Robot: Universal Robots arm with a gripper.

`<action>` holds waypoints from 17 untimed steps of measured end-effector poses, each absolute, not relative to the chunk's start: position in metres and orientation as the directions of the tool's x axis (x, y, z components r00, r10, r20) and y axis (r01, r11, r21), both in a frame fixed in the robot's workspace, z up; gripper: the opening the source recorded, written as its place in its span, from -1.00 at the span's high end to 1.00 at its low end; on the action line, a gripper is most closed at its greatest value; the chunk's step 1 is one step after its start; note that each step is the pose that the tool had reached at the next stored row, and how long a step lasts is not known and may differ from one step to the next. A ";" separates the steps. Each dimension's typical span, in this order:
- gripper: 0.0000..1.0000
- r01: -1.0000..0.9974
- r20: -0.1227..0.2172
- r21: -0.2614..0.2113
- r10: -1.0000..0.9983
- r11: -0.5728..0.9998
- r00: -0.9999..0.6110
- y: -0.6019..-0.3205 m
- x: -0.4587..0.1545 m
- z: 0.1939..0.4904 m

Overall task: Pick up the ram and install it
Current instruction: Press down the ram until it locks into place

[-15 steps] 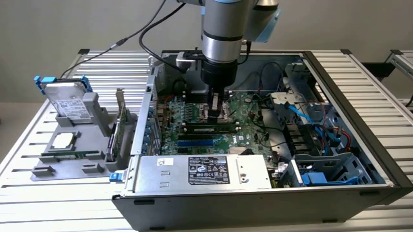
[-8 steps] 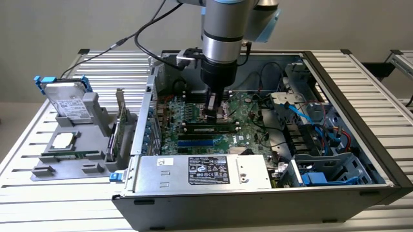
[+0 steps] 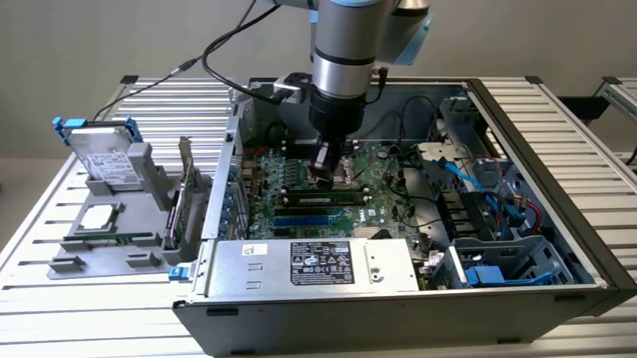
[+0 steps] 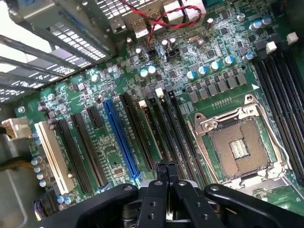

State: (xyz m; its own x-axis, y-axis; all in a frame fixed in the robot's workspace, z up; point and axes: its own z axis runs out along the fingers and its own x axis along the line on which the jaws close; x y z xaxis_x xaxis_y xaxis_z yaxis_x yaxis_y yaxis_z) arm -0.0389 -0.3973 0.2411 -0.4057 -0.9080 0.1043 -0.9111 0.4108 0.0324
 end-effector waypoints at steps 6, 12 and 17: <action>0.80 -0.867 0.104 0.032 -0.865 0.497 -0.491 -0.397 -0.039 0.241; 0.80 -0.815 0.104 0.032 -0.813 0.578 -0.572 -0.397 -0.039 0.240; 0.80 -0.771 0.104 0.032 -0.769 0.636 -0.630 -0.397 -0.039 0.240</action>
State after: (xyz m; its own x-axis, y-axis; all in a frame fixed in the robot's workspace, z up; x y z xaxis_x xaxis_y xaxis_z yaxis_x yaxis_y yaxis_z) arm -0.0389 -0.3973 0.2404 -0.6302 -0.7694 0.1042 -0.7711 0.6359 0.0321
